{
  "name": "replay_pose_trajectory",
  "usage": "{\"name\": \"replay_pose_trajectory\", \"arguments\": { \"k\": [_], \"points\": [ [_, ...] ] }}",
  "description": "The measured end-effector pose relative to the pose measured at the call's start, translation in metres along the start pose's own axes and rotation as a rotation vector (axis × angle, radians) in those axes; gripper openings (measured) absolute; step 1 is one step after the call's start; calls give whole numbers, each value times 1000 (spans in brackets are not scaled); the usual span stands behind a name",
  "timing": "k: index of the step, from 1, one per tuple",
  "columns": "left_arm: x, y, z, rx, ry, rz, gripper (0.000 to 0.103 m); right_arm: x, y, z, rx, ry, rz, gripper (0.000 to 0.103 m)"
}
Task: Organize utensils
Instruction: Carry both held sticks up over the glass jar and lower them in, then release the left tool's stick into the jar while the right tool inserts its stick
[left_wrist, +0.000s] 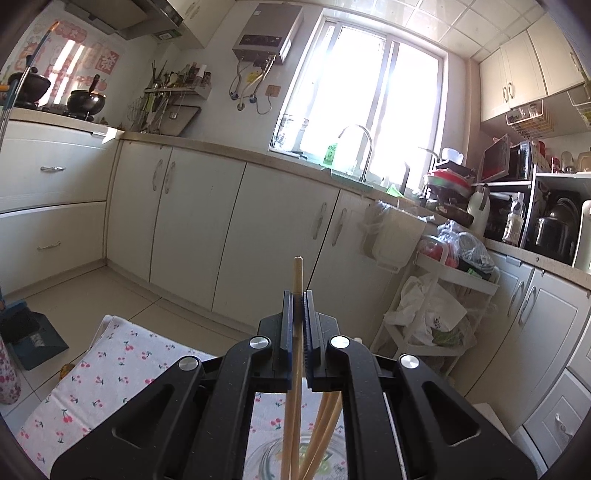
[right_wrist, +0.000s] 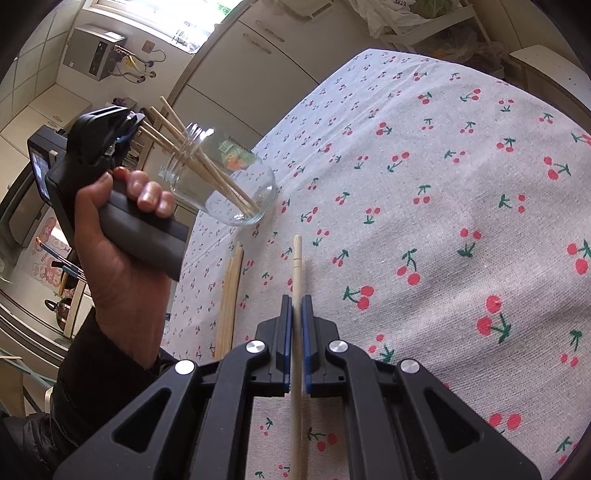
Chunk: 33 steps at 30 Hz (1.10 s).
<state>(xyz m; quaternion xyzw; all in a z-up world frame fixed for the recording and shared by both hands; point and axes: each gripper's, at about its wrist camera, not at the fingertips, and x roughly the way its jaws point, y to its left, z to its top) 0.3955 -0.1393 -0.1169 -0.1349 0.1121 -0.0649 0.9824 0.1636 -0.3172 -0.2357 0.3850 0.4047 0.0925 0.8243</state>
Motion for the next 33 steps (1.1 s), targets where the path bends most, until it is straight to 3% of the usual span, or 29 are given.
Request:
{"name": "replay_pose_trajectory", "arguments": {
  "k": [11,16,19,25,33],
  "points": [
    [-29,-3,4,96,8,-33,7,-6,3,0,-9,-15,-9,6],
    [-55,8,11,97,17,-24,36,-18,17,7,-44,-56,3,6],
    [-76,24,12,83,30,-7,45,-24,26,12,-63,-80,10,6],
    [-113,69,-13,57,128,72,64,-36,61,49,-129,-213,44,6],
    [-131,116,-57,-9,277,129,70,-22,134,125,-260,-430,90,6]
  ]
}}
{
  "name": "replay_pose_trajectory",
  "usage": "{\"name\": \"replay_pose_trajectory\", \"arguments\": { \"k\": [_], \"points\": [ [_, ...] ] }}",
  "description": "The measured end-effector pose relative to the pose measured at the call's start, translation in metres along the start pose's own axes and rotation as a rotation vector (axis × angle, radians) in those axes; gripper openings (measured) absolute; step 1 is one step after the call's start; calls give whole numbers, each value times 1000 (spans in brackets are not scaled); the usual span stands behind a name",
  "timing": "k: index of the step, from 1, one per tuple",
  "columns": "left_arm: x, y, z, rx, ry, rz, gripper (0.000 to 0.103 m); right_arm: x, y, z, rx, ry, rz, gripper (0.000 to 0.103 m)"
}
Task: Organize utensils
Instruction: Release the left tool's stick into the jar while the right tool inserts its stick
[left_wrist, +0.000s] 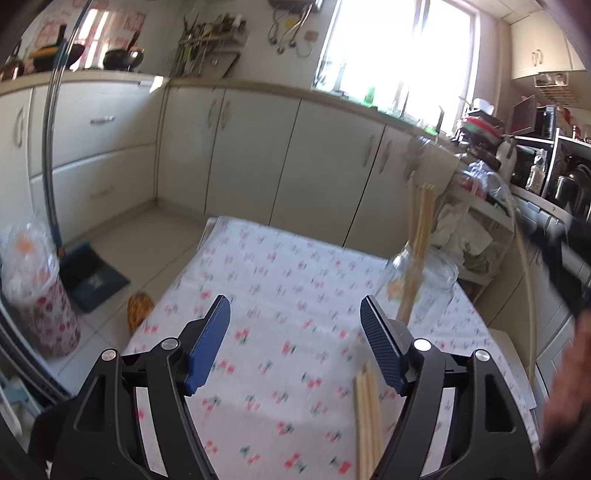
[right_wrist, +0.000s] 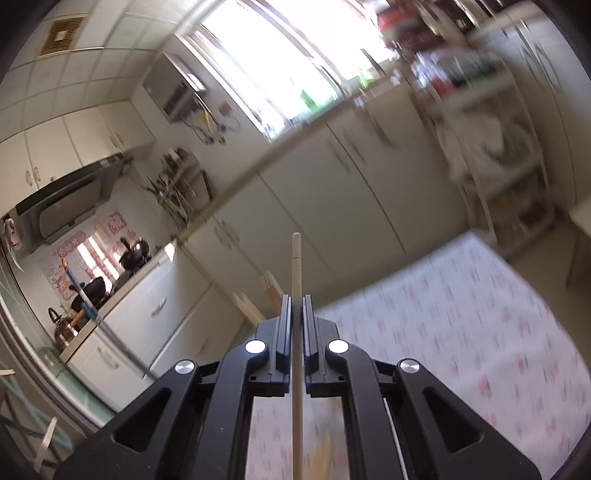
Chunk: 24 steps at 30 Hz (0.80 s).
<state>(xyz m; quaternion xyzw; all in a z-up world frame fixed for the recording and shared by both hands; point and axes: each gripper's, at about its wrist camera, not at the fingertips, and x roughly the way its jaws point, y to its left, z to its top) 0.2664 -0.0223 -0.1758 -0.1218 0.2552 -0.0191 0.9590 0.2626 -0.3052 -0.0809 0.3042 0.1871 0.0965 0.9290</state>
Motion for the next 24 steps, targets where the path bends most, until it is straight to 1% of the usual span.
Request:
{"name": "replay_pose_trajectory", "arguments": {
  "k": [4,9,13,16,20,24],
  "points": [
    [2,11,-10,-23,31,-1,71,32,14,29,-25,-100,-12,6],
    [6,12,-10,-46,43,-11,72,70,17,44,-32,-168,-59,6],
    [7,12,-10,-59,51,-23,73,103,14,41,-55,-137,-105,6],
    [10,14,-10,-69,62,-31,74,115,17,33,-105,-101,-126,6],
    [13,17,-11,-92,75,-34,75,115,21,19,-181,-70,-142,6],
    [12,16,-11,-91,75,-35,75,108,23,-1,-251,-31,-140,6]
  ]
}}
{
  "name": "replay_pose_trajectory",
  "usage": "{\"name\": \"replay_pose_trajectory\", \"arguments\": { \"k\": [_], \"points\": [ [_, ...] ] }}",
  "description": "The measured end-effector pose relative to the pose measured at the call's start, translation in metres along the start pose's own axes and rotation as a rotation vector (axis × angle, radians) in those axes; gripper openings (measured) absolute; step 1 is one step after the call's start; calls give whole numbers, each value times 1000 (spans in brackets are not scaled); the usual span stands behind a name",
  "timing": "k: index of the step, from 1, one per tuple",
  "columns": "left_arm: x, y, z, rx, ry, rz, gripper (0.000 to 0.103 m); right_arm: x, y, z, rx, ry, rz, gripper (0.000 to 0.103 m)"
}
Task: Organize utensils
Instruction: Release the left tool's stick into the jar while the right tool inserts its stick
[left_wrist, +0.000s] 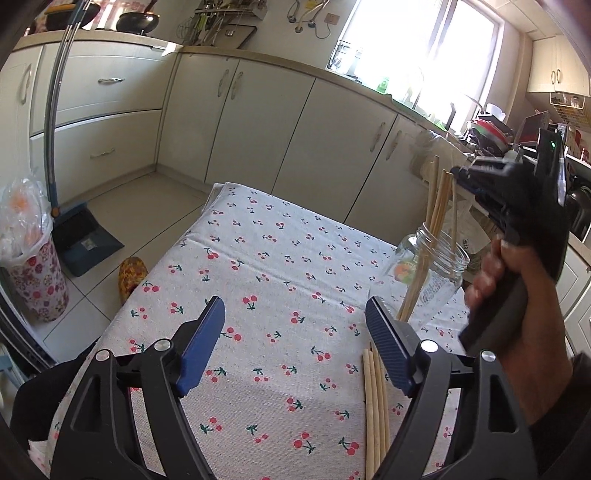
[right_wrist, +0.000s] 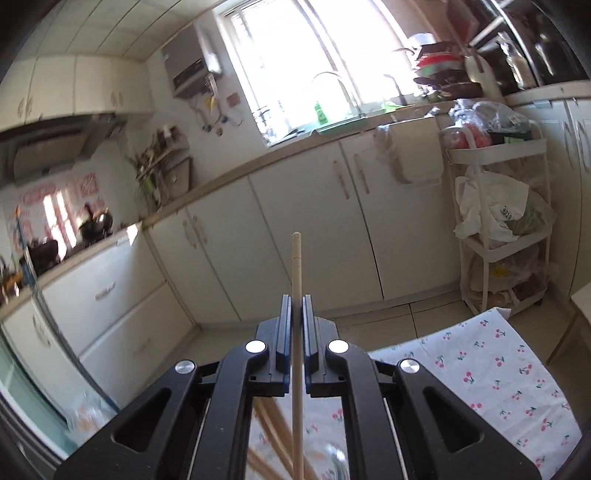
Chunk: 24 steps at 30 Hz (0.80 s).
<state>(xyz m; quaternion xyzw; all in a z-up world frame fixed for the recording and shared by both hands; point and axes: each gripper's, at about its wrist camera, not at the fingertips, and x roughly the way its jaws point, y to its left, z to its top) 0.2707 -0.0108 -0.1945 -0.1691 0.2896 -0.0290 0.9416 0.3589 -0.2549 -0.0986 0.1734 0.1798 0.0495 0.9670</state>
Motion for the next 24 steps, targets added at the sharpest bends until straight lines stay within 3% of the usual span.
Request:
{"name": "replay_pose_trajectory", "arguments": {
  "k": [6,11,14,17,22,24],
  "points": [
    [-8,-6,3,14,0,-4,78,-33,6,-23,-76,47,25,7],
    [-19,-12,5,40,-2,-6,80,-72,2,-37,-63,89,34,20],
    [-26,-12,6,47,6,11,81,-99,-2,-60,-37,173,36,20],
    [-34,-6,7,47,13,37,81,-114,-3,-95,-35,321,36,20],
    [-46,7,3,45,48,70,81,-116,3,-141,-19,493,44,19],
    [-50,11,1,45,57,80,81,-112,9,-151,-34,524,39,18]
  ]
}}
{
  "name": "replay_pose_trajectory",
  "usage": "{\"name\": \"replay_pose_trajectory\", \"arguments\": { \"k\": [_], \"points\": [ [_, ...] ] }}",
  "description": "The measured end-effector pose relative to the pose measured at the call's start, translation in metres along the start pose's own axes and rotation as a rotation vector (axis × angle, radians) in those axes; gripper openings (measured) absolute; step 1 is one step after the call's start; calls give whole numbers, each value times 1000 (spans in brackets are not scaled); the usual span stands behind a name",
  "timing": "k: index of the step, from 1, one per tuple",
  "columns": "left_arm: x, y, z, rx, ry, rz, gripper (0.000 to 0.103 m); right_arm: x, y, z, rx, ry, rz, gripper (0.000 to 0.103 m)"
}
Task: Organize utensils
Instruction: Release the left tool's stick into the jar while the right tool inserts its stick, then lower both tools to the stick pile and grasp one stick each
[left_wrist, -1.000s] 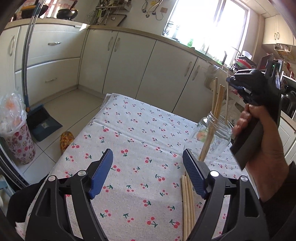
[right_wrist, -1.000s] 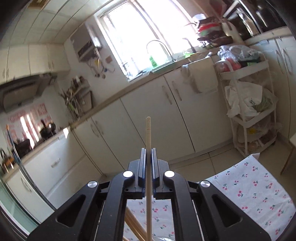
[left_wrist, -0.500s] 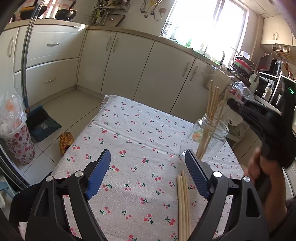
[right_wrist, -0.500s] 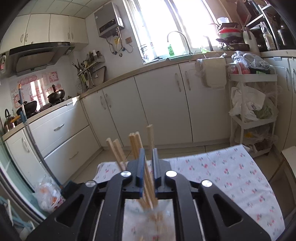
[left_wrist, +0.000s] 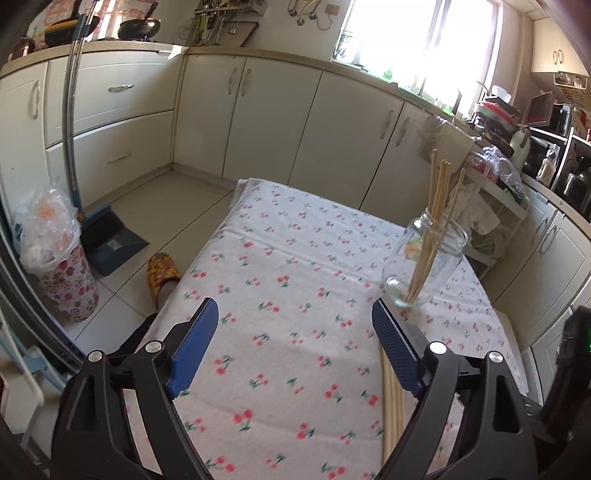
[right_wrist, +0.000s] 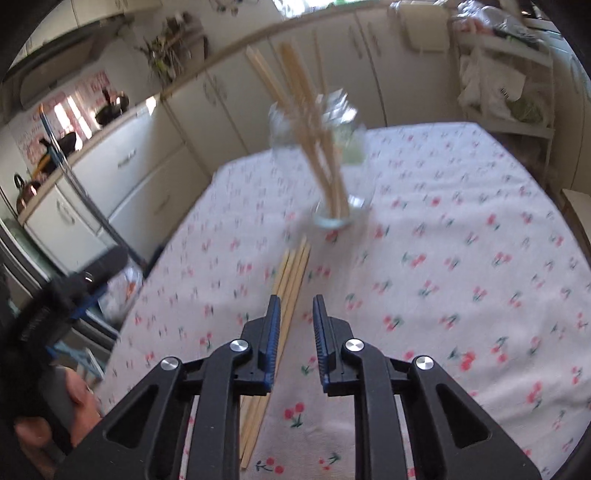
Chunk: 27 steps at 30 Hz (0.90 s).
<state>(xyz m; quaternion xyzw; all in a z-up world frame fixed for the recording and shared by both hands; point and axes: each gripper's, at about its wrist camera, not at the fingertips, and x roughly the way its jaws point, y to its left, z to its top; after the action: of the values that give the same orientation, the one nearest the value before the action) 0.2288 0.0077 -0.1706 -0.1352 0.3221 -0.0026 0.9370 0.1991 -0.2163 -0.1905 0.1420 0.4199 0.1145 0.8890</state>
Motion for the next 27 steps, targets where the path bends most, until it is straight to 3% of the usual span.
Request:
{"name": "replay_pose_trajectory", "arguments": {
  "k": [13,20,27],
  "points": [
    [-19,15,-6,-4,23,6,84,39,17,5,-108,92,-130,13],
    [-9,6,-9,42,85,-31,85,16,3,-8,-156,144,-160,9],
    [29,-39,-15,176,183,-56,85,-10,-28,-19,-90,157,-142,8]
  ]
}}
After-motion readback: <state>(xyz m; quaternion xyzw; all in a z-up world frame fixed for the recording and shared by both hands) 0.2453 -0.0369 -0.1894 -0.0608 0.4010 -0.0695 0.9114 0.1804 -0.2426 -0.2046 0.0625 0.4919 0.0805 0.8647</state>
